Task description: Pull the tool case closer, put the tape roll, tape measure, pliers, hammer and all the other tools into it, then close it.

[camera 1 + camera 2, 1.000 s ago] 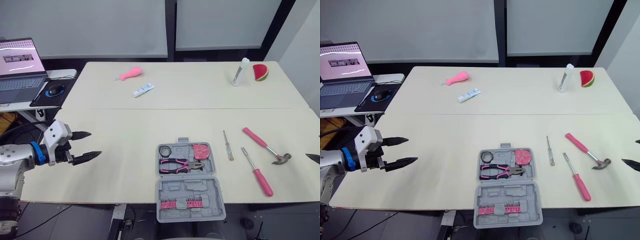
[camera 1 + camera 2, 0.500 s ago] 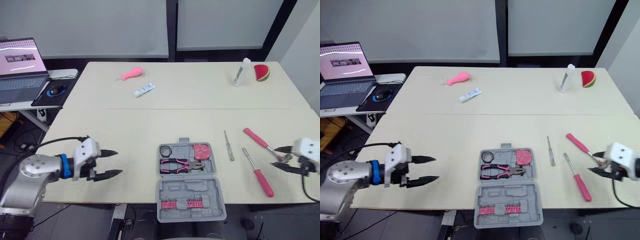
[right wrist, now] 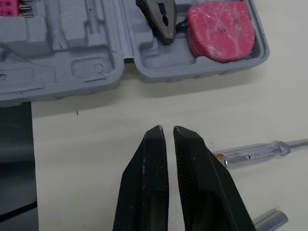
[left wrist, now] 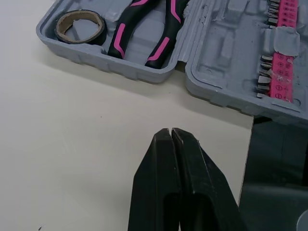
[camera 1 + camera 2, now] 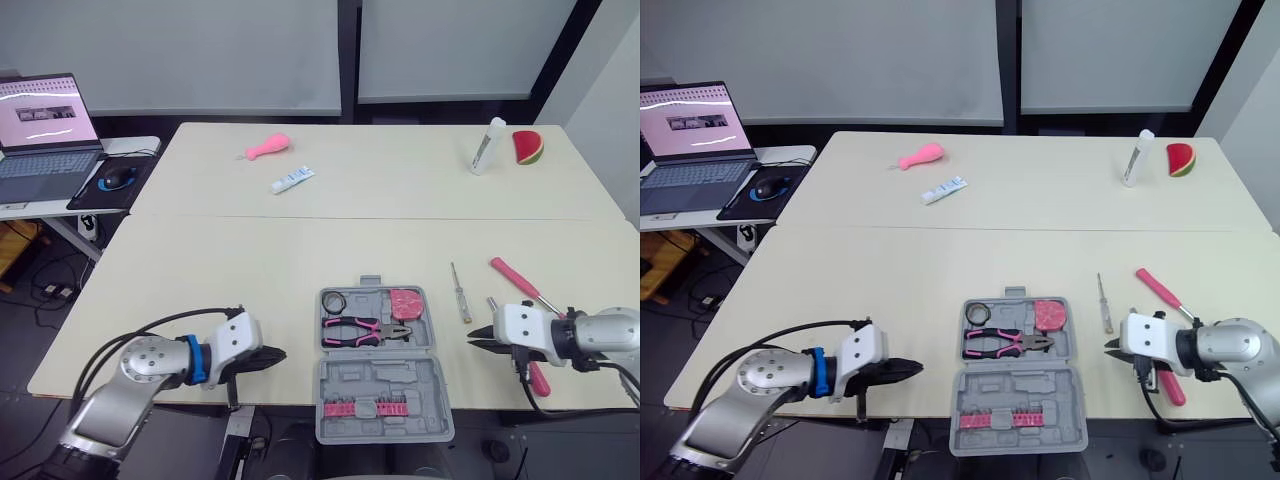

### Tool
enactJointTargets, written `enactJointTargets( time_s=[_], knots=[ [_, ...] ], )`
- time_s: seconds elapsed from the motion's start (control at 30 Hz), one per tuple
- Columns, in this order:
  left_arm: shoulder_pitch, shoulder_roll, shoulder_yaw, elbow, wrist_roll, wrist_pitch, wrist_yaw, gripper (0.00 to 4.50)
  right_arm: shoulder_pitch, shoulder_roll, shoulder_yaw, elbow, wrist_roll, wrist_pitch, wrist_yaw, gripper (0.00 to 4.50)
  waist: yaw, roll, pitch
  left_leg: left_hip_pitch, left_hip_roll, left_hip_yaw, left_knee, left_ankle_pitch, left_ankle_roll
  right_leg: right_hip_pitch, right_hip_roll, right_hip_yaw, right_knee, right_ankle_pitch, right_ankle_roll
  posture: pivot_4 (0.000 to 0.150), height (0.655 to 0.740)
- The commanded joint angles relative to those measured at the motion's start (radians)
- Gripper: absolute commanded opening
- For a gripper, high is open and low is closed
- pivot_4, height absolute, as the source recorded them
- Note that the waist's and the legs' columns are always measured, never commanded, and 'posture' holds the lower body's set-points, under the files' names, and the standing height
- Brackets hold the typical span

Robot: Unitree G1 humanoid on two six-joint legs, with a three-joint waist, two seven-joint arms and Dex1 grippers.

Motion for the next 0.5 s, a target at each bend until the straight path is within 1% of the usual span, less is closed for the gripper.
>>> enactJointTargets(
  time_s=[0.03,0.1,0.2,0.37,0.5],
  knots=[
    [-0.033,-0.035,-0.062,0.029,0.057,-0.022,0.031,0.00,-0.024,0.025,0.049,-0.014,-0.044,0.000,-0.028,0.01,0.000,0.000,0.000,0.000,0.000,0.000,0.000,0.000,0.000,0.000,0.000,0.000,0.000,0.000,0.000,0.150,0.7400],
    [-0.057,-0.066,-0.093,0.055,0.080,-0.023,0.049,0.00,-0.035,0.043,0.082,0.006,-0.075,-0.017,-0.042,0.01,-0.001,0.000,0.000,0.000,0.000,0.000,0.000,0.000,0.000,0.000,0.000,0.000,0.000,0.000,0.000,0.150,0.7400],
    [-0.088,-0.124,-0.113,0.084,0.081,-0.013,0.073,0.00,-0.052,0.070,0.116,0.020,-0.099,-0.026,-0.057,0.01,-0.001,0.000,0.000,0.000,0.000,0.000,0.000,0.000,0.000,0.000,0.000,0.000,0.000,0.000,0.000,0.150,0.7400],
    [-0.135,-0.175,-0.169,0.184,0.135,-0.061,0.089,0.00,-0.077,0.104,0.159,0.047,-0.139,-0.034,-0.077,0.01,-0.002,0.000,0.000,0.000,0.000,0.000,0.001,0.000,-0.001,0.000,0.000,0.000,0.001,0.000,0.000,0.150,0.7400],
    [-0.149,-0.196,-0.193,0.228,0.159,-0.085,0.090,0.00,-0.078,0.112,0.176,0.050,-0.155,-0.033,-0.085,0.01,0.000,0.000,0.000,0.000,-0.001,0.000,0.001,0.002,-0.003,0.000,0.000,0.000,0.000,0.000,0.000,0.150,0.7400]
  ],
)
